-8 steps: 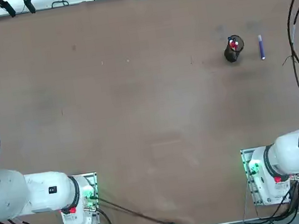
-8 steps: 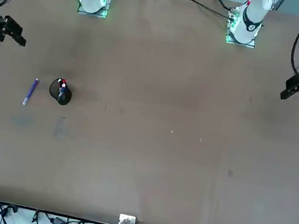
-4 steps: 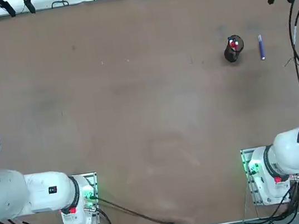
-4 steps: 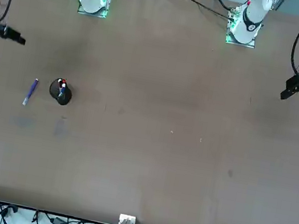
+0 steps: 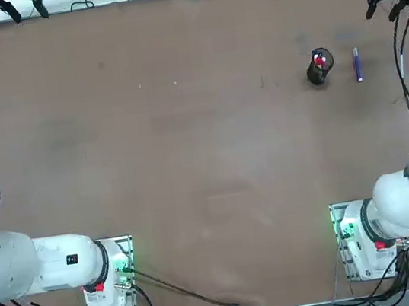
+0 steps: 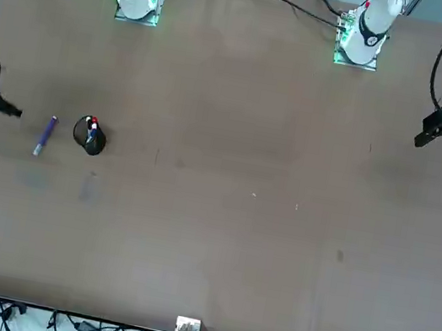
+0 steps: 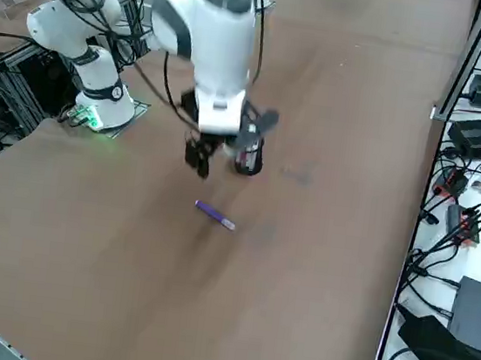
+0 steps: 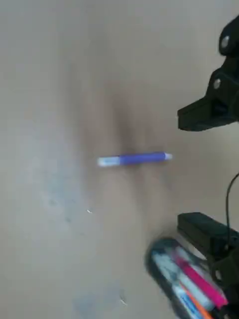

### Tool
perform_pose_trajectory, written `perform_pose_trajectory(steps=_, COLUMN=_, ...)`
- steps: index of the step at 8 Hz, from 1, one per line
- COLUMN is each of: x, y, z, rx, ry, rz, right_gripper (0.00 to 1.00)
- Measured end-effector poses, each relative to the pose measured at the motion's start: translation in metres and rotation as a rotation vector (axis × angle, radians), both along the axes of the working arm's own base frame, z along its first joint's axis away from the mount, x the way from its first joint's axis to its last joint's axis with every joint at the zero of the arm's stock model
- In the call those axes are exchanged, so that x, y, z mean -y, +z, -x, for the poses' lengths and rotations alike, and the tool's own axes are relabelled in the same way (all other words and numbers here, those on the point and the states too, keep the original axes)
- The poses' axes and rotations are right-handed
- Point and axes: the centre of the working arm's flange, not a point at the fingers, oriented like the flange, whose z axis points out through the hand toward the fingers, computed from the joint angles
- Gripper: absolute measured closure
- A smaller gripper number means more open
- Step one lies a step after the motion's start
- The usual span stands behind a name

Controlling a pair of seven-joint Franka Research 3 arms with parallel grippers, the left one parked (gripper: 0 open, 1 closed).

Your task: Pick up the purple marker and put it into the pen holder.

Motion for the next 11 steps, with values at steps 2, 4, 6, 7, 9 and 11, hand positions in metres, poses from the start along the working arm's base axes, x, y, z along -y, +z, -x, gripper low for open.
perform_pose_trajectory(steps=2, x=-0.003, y=-0.059, z=0.000, rx=0.112, ry=-0.037, rz=0.036, right_gripper=0.00)
perform_pose_trajectory(steps=4, x=-0.013, y=-0.101, z=0.005, rx=0.165, ry=-0.094, rz=0.051, right_gripper=0.00)
perform_pose_trajectory(steps=6, x=-0.012, y=-0.131, z=0.006, rx=0.176, ry=-0.105, rz=0.055, right_gripper=0.00)
perform_pose_trajectory(steps=7, x=-0.011, y=-0.144, z=0.008, rx=0.168, ry=-0.108, rz=0.055, right_gripper=0.00)
perform_pose_trajectory(steps=9, x=-0.008, y=-0.158, z=0.011, rx=0.154, ry=-0.116, rz=0.053, right_gripper=0.04)
perform_pose_trajectory(steps=11, x=-0.007, y=-0.162, z=0.013, rx=0.146, ry=-0.118, rz=0.052, right_gripper=0.13)
